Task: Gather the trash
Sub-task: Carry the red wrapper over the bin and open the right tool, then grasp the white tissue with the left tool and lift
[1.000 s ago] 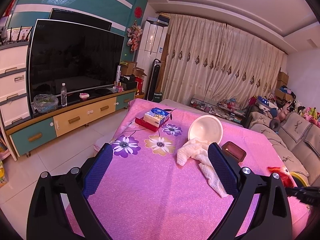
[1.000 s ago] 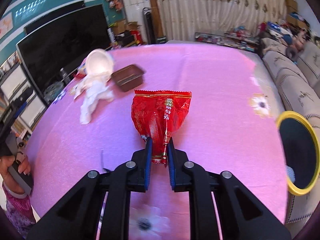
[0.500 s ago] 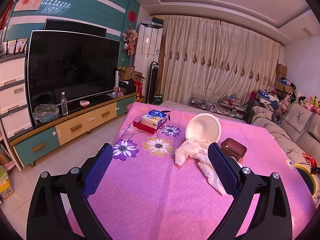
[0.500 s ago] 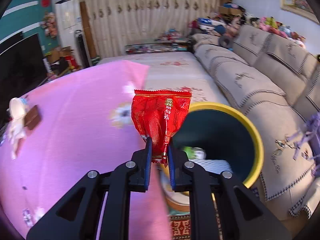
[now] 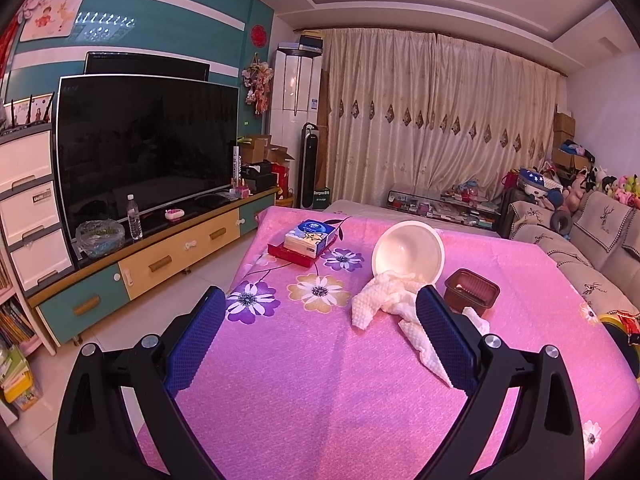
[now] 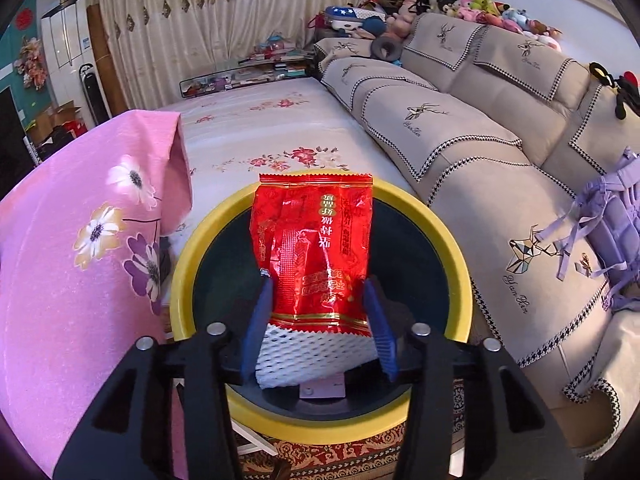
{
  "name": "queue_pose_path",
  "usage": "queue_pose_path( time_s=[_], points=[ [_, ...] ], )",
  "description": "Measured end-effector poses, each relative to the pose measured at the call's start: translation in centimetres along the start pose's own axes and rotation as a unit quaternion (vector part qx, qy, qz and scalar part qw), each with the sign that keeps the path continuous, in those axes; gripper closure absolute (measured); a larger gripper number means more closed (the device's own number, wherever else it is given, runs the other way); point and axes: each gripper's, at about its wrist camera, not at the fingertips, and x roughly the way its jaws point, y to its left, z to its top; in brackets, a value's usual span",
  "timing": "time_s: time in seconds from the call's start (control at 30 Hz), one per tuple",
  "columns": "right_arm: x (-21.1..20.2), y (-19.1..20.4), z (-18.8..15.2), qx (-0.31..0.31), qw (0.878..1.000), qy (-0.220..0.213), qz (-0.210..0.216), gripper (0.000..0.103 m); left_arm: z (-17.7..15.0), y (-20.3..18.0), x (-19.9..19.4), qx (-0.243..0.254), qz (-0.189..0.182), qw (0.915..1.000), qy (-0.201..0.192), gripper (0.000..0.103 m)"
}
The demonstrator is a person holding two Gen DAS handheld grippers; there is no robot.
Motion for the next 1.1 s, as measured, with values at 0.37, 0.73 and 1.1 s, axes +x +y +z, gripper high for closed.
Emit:
queue_pose_path(
  time_s=[0.37,0.73,1.1],
  points=[
    [-4.6,1.7,0.6,0.012,0.998,-0.062,0.031,0.039,0.0,-0.2,0.0,0.008,-0.001,1.0,-0.001,0.005],
    [-9.1,10.5,-2.3,-0.053,0.979,-0.142,0.137,0.031,0.4,-6.7,4.1,0.069,-0.103,0.9853,0.117,0.005],
    [-9.3,11.0,-2.4,-0.052,0.978,-0.139,0.148,0.031,-0.8,-12.1,13.1,0.101,-0.086,0.9618,0.24,0.05]
  ],
)
